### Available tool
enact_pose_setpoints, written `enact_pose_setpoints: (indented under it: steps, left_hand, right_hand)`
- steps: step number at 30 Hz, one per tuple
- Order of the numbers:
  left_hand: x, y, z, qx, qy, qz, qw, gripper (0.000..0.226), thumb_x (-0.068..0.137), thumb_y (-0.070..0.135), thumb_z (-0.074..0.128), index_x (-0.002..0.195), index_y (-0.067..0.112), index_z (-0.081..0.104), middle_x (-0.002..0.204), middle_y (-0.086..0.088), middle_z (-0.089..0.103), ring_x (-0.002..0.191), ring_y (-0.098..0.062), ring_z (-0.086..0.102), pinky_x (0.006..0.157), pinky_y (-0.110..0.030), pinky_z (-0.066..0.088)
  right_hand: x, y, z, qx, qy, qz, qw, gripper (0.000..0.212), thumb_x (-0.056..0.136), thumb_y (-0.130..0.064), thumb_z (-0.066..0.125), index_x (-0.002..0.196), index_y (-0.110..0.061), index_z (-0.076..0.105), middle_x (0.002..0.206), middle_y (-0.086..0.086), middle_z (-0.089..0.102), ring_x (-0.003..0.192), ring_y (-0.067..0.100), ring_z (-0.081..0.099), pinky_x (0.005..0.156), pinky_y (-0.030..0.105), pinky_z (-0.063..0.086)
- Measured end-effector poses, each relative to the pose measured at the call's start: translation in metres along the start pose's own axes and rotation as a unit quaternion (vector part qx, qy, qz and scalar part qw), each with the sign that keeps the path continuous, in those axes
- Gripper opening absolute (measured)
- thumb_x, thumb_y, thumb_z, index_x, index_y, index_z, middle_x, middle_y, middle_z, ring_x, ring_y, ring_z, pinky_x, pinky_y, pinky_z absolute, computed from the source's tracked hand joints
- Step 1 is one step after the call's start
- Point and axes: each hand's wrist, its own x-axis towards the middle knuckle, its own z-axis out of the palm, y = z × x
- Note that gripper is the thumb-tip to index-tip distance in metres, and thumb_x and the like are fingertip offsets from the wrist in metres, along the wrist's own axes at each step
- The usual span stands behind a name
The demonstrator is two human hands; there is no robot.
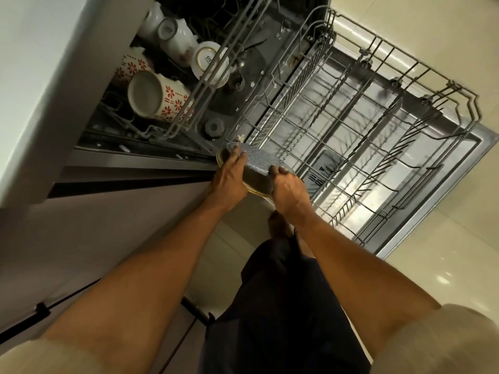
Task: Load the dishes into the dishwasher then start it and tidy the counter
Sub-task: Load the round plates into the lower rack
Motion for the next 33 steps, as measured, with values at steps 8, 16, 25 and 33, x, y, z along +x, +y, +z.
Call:
enact_pose_setpoints:
  steps: [8,16,25,33]
  left_hand:
    - [0.003,-0.012,-0.008,-0.046,-0.02,-0.036,0.998,0.078,0.085,-0.005,0.062,0.155,0.008,0.029,0.164,-0.012,0.018,0.151,-0.027,0.016,0.122,-0.034,0.019]
    - [-0.012,-0.013,-0.007,-0.07,0.002,-0.037,0.997,0.081,0.081,-0.009,0.058,0.155,0.01,0.03,0.165,-0.005,0.02,0.15,-0.024,0.019,0.121,-0.035,0.025]
    - [-0.002,-0.019,-0.005,-0.074,0.023,-0.017,0.997,0.069,0.086,-0.005,0.062,0.15,0.009,0.04,0.161,-0.013,0.028,0.149,-0.027,0.025,0.12,-0.036,0.026]
    - [0.004,-0.008,-0.014,-0.065,0.09,0.006,0.994,0.045,0.094,-0.011,0.049,0.134,0.007,0.06,0.151,-0.019,0.044,0.141,-0.032,0.041,0.114,-0.041,0.04]
  right_hand:
    - [0.002,-0.013,-0.003,-0.039,0.009,-0.009,0.999,0.039,0.103,-0.014,0.049,0.14,-0.01,0.04,0.1,0.004,0.057,0.078,0.016,0.047,0.067,0.029,0.043]
    - [-0.018,-0.022,-0.005,-0.045,0.043,-0.03,0.998,0.036,0.101,-0.015,0.049,0.136,-0.005,0.05,0.096,0.009,0.064,0.071,0.022,0.055,0.06,0.034,0.051]
    - [-0.022,-0.034,-0.005,-0.073,0.096,-0.049,0.992,0.05,0.093,-0.028,0.034,0.127,-0.003,0.06,0.1,0.014,0.072,0.083,0.033,0.07,0.06,0.04,0.059]
    - [-0.028,-0.037,-0.019,-0.073,0.154,-0.069,0.983,0.048,0.076,-0.016,0.074,0.121,0.0,0.069,0.106,0.017,0.075,0.089,0.035,0.073,0.07,0.044,0.062]
